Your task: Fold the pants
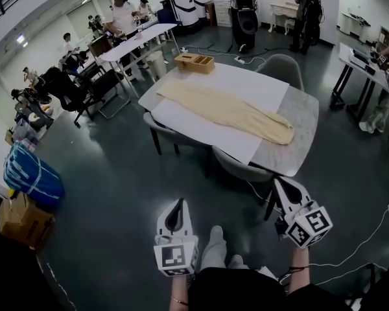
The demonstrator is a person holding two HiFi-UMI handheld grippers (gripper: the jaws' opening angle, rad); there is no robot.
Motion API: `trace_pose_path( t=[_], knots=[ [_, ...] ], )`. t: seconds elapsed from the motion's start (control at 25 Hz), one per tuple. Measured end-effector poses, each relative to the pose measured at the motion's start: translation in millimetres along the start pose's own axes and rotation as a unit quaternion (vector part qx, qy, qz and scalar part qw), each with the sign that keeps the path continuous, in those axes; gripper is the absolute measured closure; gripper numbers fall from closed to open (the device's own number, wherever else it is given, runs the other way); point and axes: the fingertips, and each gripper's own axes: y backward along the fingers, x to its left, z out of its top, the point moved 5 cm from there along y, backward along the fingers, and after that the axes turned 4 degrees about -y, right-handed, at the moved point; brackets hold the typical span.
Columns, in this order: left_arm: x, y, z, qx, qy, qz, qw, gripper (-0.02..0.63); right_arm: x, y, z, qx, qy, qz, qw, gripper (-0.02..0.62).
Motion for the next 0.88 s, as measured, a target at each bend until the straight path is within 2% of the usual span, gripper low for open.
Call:
trace_pose_path(
  t=[0.36,0.56,0.88],
  knots=[
    [31,-82,-10,0.004,0.008,-0.016,0.9998,0.598,-36,-67,-2,-0.018,-0.043,-0.009,0.999,0.580],
    [55,-139,-11,0.005,0.009,-0.041,0.9991,0.598,-52,-114,-4,-0.005,-0.015,-0.038,0.999,0.581],
    [93,-218,-13,0.004,0.011,-0.078,0.9969,0.598,-68,-185,-5,-0.001,-0.020,-0.064,0.998,0.581]
  ],
)
